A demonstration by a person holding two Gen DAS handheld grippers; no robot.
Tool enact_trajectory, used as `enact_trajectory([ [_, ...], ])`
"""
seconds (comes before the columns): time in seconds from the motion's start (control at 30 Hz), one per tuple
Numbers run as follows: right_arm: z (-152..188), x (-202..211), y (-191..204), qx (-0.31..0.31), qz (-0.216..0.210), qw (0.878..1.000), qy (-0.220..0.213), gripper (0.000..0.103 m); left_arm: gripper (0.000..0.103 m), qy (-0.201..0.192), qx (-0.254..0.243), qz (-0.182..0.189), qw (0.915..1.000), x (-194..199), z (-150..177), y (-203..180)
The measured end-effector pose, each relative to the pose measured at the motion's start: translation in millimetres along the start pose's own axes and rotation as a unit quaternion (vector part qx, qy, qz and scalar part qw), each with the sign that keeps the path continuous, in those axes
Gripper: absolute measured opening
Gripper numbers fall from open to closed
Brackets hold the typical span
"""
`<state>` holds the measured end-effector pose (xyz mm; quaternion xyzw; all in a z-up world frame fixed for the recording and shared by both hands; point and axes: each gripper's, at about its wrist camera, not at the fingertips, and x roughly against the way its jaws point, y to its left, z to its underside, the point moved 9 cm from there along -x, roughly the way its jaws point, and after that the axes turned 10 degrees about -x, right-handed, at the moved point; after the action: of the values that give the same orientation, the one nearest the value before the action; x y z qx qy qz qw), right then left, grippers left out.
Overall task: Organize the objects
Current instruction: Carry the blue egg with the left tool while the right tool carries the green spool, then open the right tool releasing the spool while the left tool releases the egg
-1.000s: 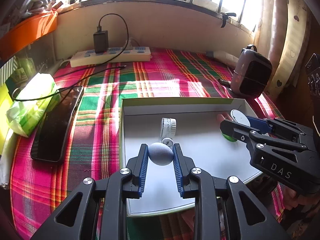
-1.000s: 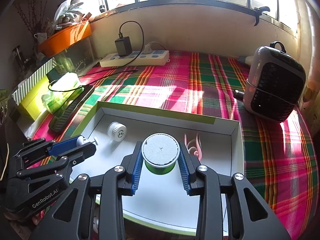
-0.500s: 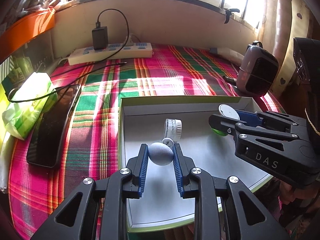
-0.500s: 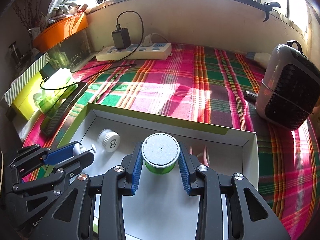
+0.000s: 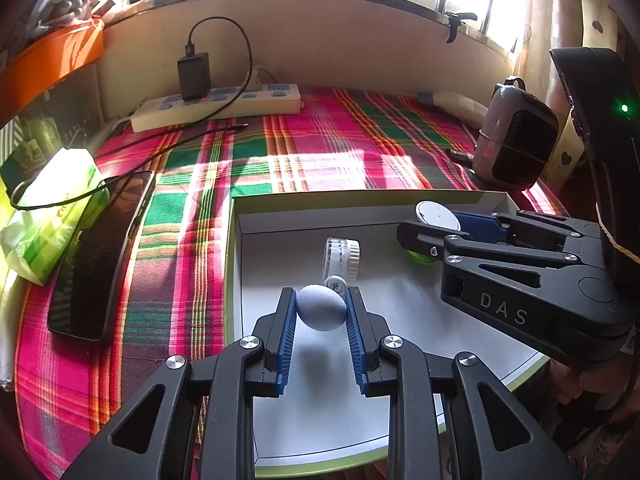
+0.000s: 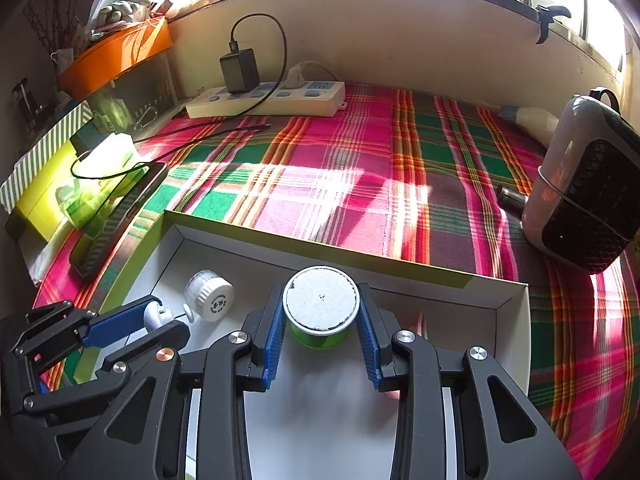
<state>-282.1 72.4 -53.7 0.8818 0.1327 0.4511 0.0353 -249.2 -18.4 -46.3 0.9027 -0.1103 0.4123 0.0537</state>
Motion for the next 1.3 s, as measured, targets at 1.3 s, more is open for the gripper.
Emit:
enact_trajectory([
  [1.3,3.1,-0.1,3.6,-0.001,0.008,1.0,0.006,0.049,0.028,0.003,-0.015,-0.011,0.9998,-3.2,2.2,-2.5],
])
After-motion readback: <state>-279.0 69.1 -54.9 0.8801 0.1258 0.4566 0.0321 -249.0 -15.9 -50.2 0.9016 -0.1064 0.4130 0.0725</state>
